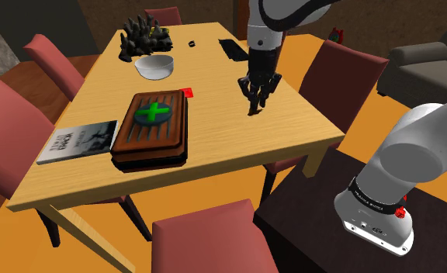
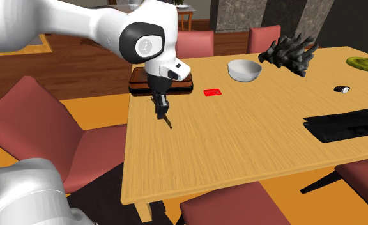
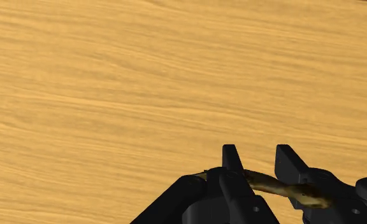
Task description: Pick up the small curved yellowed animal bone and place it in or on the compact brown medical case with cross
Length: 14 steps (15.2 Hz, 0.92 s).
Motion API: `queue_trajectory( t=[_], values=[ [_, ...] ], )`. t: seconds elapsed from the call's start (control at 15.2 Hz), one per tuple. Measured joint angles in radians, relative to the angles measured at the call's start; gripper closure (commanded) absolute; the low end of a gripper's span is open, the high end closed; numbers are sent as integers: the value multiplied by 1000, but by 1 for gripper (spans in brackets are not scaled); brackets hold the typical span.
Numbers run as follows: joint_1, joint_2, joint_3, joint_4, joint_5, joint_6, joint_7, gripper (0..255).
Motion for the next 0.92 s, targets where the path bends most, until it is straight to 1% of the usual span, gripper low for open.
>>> queue_trajectory(
  t=[0.92],
  values=[
    [-6, -17, -20, 175, -16, -191, 15, 255]
  ],
)
